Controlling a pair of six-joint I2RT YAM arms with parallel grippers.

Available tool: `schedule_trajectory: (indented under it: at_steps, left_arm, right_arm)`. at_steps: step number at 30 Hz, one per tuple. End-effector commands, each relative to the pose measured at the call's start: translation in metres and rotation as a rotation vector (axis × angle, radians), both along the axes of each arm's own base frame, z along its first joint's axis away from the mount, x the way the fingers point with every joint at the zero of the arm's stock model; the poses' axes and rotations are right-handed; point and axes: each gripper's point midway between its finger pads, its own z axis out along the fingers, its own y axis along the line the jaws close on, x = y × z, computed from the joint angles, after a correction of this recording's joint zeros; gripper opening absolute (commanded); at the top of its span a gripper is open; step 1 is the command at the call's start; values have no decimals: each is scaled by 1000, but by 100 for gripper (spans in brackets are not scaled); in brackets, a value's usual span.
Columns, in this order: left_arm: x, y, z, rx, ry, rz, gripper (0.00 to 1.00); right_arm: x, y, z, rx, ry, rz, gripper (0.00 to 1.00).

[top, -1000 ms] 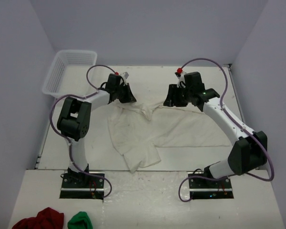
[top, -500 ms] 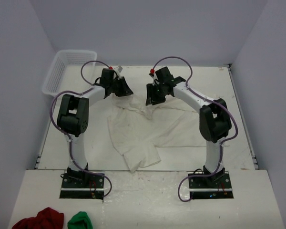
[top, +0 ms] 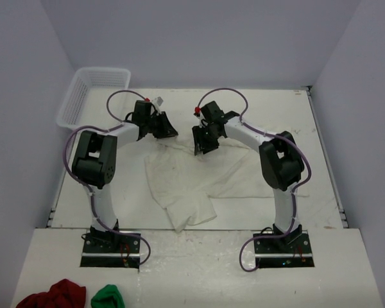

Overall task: Fold and stack the t-shirts
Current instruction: Fold the flattened tshirt in 1/3 of the way

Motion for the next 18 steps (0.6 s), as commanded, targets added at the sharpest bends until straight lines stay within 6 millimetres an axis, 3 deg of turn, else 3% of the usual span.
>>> schedule_trajectory:
  at_steps: [1,5,18]
  left_arm:
    - [-5,5,43,-25,-105,37,24]
    - [-26,5,39,-22,-92,30,25]
    - [-24,2,19,-16,-58,11,28]
  right_arm:
    - [2,-2,15,2,-53,8,45]
    - [-2,0,14,3,-51,16,46]
    - [-1,3,14,16,-50,21,46]
